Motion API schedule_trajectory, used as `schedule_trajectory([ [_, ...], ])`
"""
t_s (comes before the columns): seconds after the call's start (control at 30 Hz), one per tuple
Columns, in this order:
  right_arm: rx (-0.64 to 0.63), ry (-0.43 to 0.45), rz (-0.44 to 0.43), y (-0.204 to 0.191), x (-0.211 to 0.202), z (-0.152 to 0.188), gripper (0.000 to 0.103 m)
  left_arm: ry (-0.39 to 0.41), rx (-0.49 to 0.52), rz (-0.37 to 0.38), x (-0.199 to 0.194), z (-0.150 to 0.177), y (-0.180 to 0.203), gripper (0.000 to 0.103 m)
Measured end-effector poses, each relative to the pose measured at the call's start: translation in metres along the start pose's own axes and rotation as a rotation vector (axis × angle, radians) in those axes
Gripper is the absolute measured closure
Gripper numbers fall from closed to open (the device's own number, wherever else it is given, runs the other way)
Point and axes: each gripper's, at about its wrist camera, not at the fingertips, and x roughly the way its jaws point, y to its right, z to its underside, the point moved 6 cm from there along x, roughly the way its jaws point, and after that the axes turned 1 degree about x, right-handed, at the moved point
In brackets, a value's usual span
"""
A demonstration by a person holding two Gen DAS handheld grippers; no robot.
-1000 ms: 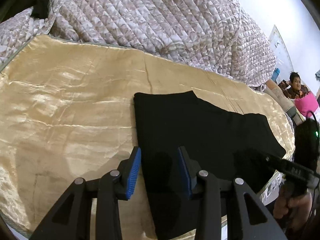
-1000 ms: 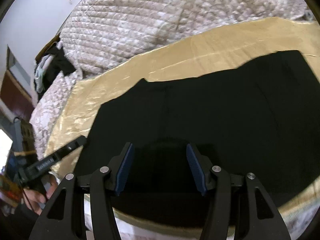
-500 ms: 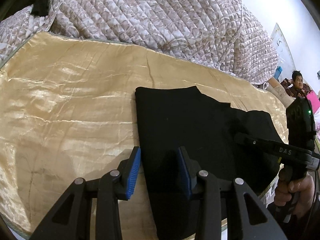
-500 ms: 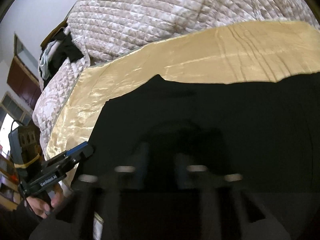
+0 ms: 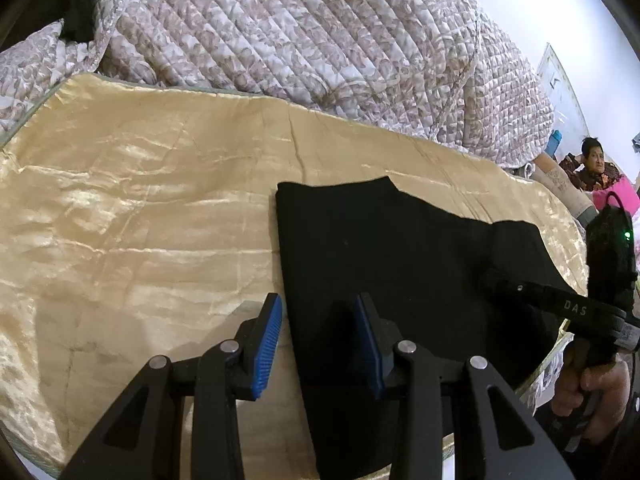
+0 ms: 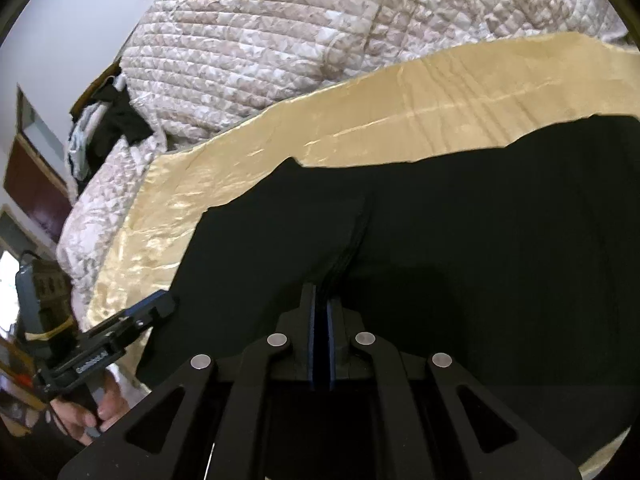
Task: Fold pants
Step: 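Grasp the end of the folded black pants with the right gripper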
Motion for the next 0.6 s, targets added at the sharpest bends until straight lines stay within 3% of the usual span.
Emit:
schedule_trajectory([
  [0.1, -0.043, 0.061, 0.082, 0.001, -0.012, -0.009, 0.098, -0.001, -0.004, -0.006, 0.002, -0.008, 0.001, 0.063],
  [0.17, -0.061, 0.086, 0.082, -0.001, -0.016, -0.016, 0.098, -0.006, 0.005, -0.005, 0.006, -0.014, 0.005, 0.063],
  [0.3, -0.092, 0.034, 0.042, -0.011, -0.001, -0.016, 0.098, -0.024, 0.048, 0.008, 0.020, -0.016, 0.015, 0.063],
  [0.37, -0.090, -0.014, 0.098, -0.004, 0.014, -0.009, 0.098, -0.027, 0.066, -0.005, 0.025, -0.012, 0.016, 0.063],
  [0.4, -0.083, 0.001, 0.088, -0.003, 0.013, -0.010, 0.098, -0.020, 0.077, -0.008, 0.025, -0.011, 0.016, 0.063],
  [0.5, -0.125, 0.051, 0.169, -0.003, 0.002, -0.016, 0.098, -0.014, 0.088, -0.018, 0.020, -0.012, 0.017, 0.063],
  [0.6, -0.130, 0.085, 0.094, -0.013, -0.008, -0.016, 0.098, -0.007, 0.089, -0.020, 0.015, -0.010, 0.018, 0.063],
])
